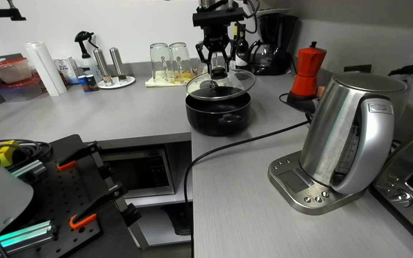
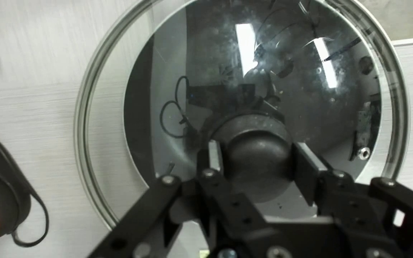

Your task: Remove the lid from the pot and place it on the counter top

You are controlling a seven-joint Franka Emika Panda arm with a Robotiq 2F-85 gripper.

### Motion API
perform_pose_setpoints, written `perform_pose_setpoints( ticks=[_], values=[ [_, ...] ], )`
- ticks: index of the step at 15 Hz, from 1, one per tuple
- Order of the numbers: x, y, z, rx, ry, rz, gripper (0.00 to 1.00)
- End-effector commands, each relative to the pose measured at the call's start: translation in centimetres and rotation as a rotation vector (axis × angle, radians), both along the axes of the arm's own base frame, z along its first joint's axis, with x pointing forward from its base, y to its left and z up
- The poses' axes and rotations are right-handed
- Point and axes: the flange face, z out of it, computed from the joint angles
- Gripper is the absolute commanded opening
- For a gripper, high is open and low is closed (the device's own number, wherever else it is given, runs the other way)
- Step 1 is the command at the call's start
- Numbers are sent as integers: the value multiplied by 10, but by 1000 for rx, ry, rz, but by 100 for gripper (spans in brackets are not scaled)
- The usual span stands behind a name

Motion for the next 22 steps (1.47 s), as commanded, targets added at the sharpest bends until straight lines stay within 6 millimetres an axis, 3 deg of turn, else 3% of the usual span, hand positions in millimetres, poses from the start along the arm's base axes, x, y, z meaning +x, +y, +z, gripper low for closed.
perform_pose_setpoints(
  ticks=[1, 4, 9, 15, 22],
  values=[
    [-22, 10, 47, -66, -68, 45, 25],
    [-26, 29, 64, -102, -75, 123, 25],
    [-40, 83, 66, -150, -80, 296, 25],
    [-75, 155, 47, -172, -47, 544, 25],
    [-125, 212, 10, -216, 17, 773, 25]
  ],
)
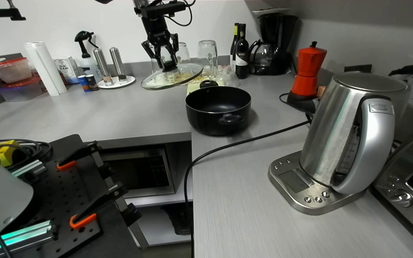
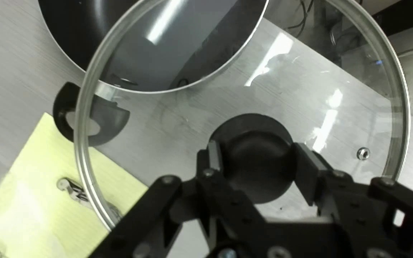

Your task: Remove the lid from the pot and place it on the counter top

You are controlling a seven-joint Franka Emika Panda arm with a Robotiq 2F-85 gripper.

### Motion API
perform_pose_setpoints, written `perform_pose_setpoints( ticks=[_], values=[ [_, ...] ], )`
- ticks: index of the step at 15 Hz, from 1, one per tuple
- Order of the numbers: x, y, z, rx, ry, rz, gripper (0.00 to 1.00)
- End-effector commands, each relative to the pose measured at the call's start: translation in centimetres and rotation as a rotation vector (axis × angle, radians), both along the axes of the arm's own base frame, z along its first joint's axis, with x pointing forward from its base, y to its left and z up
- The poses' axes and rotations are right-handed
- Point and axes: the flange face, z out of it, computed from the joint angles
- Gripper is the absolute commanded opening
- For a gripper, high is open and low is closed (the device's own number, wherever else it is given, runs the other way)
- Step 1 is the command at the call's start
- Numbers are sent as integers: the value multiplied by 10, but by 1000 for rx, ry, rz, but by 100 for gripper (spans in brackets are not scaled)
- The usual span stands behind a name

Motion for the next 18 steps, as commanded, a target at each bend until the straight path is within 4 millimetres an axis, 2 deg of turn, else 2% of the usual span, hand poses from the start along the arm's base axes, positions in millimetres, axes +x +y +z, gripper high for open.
perform_pose_setpoints(
  ticks=[1, 8, 13, 18],
  values=[
    [-26, 17, -2, -41, -6, 121, 25],
    [-60, 46, -36, -25, 38, 292, 25],
    [-63, 52, -65, 29, 71, 363, 25],
    [-61, 50, -104, 25, 134, 408, 25]
  ],
)
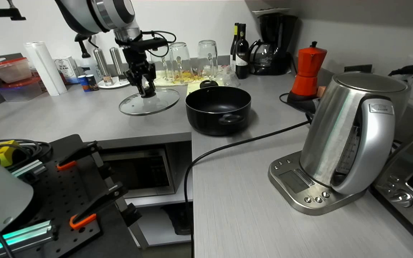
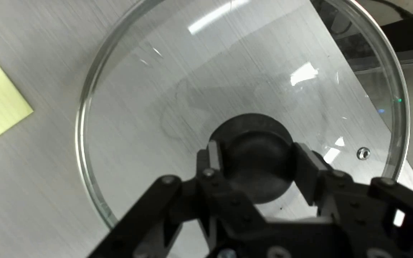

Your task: Remove the lid from the pot and place it on the counter top

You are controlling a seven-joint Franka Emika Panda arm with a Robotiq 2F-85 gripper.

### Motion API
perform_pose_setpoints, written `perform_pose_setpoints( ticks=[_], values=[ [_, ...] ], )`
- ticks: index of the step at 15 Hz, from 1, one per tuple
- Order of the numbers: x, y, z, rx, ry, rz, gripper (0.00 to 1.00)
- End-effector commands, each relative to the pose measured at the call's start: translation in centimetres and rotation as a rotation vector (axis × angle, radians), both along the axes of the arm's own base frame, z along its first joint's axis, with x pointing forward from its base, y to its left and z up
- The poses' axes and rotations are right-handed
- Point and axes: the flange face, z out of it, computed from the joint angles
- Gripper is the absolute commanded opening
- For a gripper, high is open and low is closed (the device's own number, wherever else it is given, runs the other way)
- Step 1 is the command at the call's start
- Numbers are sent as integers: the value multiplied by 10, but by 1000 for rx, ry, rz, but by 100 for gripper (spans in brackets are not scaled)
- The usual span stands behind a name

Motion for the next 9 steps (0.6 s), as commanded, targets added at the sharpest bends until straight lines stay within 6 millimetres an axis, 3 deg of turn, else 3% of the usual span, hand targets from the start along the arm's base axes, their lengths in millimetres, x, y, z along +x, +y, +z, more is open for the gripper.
perform_pose_setpoints(
  ticks=[1, 5, 9],
  values=[
    [8, 0, -19, -2, 24, 52, 25],
    [13, -3, -46, -13, 68, 89, 25],
    [22, -7, -59, 3, 79, 138, 25]
  ],
)
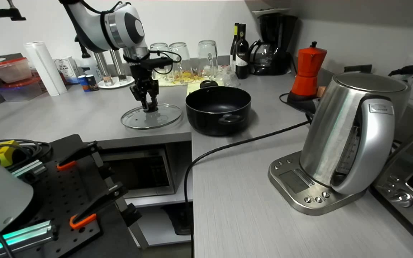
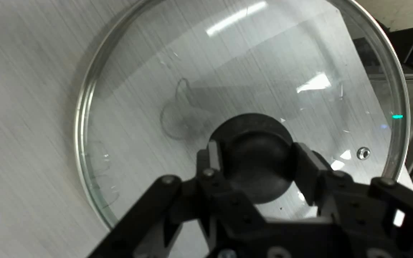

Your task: Remove the lid from the pot and place it on the counter top

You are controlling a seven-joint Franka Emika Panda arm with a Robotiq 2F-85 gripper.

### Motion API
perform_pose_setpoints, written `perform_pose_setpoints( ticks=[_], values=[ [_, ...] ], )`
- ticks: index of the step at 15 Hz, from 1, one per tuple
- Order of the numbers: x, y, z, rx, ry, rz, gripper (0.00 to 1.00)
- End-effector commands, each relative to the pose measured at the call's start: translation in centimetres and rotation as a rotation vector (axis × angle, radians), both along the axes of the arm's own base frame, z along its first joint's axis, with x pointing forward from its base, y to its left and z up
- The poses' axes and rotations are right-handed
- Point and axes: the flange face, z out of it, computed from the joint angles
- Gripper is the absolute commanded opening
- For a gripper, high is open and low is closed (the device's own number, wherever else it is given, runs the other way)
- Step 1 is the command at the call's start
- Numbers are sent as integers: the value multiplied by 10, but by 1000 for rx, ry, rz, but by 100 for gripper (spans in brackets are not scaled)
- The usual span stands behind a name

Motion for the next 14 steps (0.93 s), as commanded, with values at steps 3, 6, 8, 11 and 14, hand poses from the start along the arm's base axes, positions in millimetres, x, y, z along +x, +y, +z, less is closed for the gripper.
perform_pose_setpoints(
  ticks=[3, 6, 8, 11, 14],
  values=[
    [22, -1, -2, 51, -30, 73, 25],
    [31, -4, -2, 66, -31, 80, 25],
    [36, -6, -2, 70, -34, 77, 75],
    [43, -8, 2, 75, -38, 77, 89],
    [48, -9, 8, 85, -47, 80, 100]
  ],
)
